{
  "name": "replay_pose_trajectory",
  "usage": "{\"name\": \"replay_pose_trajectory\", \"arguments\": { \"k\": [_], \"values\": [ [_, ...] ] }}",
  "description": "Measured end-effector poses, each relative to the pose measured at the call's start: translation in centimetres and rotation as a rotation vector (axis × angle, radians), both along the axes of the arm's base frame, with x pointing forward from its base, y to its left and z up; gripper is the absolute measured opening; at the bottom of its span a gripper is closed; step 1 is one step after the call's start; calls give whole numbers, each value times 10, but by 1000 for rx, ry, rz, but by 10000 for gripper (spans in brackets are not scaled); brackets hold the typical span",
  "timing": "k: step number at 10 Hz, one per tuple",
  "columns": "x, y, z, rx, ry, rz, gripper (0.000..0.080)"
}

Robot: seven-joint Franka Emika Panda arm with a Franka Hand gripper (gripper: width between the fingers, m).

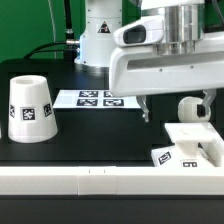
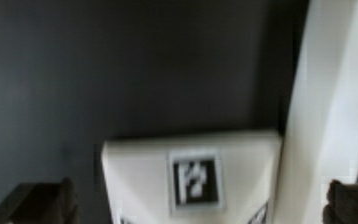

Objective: Assemble lamp

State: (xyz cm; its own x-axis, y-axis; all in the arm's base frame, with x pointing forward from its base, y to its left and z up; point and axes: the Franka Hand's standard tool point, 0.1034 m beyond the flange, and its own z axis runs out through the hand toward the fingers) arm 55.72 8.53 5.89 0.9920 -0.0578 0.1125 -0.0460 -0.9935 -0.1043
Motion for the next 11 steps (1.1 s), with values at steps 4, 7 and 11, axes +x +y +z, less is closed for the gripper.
{"name": "replay_pose_trajectory", "arguments": {
  "k": [4, 7, 11],
  "values": [
    [-30, 28, 11, 30, 25, -26, 699],
    [-33, 33, 10, 36, 46, -17, 699],
    [-45, 48, 10, 51, 245, -4, 699]
  ]
}}
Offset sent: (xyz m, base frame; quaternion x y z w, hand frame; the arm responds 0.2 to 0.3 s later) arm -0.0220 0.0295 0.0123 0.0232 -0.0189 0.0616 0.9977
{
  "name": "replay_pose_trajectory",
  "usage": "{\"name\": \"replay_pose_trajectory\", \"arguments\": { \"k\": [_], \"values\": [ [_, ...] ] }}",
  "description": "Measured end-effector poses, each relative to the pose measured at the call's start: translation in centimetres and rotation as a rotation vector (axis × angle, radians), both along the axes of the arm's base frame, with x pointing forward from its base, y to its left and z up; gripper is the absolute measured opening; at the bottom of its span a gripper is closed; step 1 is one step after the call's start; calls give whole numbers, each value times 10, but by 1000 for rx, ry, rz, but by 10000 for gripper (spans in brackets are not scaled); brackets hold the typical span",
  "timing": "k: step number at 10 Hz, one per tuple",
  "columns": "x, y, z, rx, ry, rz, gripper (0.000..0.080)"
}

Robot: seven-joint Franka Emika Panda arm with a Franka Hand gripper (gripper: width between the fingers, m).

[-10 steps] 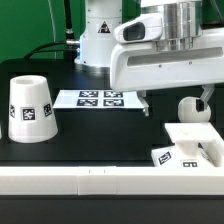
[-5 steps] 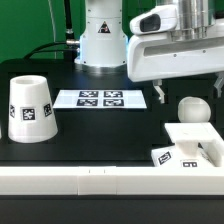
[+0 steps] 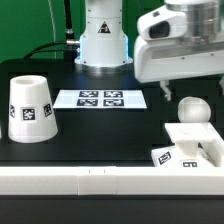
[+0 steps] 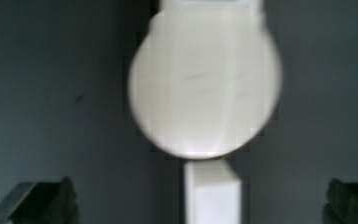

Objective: Assemble lamp

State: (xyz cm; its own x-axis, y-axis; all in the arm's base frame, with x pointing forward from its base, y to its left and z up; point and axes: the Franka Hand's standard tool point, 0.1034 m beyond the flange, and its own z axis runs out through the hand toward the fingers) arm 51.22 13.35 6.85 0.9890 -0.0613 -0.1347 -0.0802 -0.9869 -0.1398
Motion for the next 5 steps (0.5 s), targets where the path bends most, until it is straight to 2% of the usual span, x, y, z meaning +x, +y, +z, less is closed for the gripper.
{"name": "replay_pose_trajectory", "arguments": {
  "k": [1, 5],
  "values": [
    [1, 11, 2, 11, 95, 21, 699],
    [-8, 12, -2, 38, 378, 74, 699]
  ]
}}
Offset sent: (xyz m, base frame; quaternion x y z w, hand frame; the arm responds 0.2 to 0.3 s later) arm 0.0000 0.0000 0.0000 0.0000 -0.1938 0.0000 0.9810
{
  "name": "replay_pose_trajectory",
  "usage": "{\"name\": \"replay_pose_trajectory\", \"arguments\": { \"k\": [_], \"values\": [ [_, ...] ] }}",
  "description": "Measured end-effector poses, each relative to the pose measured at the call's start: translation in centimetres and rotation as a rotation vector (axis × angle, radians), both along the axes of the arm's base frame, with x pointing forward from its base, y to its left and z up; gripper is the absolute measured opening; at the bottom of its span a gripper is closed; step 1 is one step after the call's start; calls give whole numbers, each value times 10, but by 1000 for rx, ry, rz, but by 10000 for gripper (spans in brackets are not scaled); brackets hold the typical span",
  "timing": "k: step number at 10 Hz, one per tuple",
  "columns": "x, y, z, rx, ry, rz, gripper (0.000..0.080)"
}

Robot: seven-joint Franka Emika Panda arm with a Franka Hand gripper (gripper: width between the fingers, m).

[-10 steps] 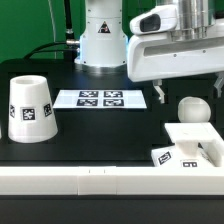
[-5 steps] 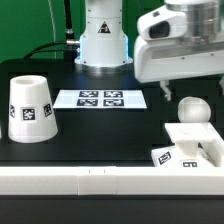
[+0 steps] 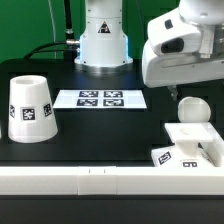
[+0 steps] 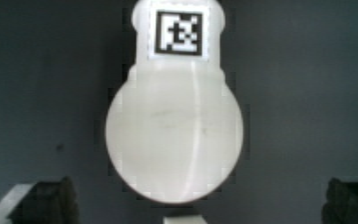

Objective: Assemble lamp

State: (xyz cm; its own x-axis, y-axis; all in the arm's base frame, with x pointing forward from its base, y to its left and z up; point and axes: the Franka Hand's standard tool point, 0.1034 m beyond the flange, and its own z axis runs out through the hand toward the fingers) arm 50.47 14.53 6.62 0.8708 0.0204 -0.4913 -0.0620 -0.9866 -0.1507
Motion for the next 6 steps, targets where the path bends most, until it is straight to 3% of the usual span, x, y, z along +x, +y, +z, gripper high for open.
{"name": "replay_pose_trajectory", "arguments": {
  "k": [3, 4, 6],
  "values": [
    [-18, 1, -10, 9, 237, 33, 699],
    [-13, 3, -20, 15, 264, 36, 699],
    [-29, 1, -27, 21, 407, 61, 699]
  ]
}}
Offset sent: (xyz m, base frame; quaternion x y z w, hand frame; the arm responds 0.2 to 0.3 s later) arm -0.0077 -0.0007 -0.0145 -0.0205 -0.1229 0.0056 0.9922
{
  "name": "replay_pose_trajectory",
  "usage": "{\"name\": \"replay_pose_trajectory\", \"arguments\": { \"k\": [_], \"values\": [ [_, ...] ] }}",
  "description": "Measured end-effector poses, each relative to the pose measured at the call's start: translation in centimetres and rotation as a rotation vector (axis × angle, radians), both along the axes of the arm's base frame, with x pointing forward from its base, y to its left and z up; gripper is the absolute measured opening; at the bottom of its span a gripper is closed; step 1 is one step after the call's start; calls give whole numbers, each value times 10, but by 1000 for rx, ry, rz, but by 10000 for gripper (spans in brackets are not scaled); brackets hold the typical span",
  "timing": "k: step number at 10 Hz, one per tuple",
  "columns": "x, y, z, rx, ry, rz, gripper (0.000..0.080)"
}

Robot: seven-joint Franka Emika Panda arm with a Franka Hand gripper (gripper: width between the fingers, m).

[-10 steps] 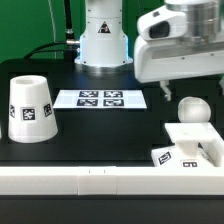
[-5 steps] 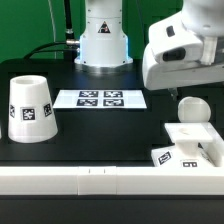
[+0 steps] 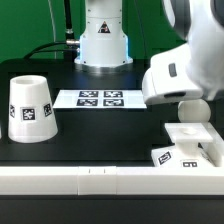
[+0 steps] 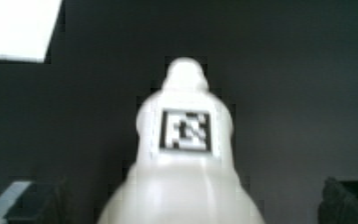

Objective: Assemble lamp

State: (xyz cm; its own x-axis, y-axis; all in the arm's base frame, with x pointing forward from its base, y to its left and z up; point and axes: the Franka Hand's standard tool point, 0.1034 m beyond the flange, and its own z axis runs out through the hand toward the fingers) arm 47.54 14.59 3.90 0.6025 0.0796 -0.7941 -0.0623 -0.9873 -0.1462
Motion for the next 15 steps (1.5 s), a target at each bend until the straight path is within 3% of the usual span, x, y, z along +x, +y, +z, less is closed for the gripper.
{"name": "replay_pose_trajectory", "arguments": {
  "k": [8, 9, 10, 15],
  "values": [
    [-9, 3, -25, -5, -3, 0, 699],
    [-8, 4, -27, -5, -13, -2, 671],
    [-8, 5, -28, -4, -12, 0, 572],
    [-7, 4, -27, 6, -16, 4, 573]
  ]
}}
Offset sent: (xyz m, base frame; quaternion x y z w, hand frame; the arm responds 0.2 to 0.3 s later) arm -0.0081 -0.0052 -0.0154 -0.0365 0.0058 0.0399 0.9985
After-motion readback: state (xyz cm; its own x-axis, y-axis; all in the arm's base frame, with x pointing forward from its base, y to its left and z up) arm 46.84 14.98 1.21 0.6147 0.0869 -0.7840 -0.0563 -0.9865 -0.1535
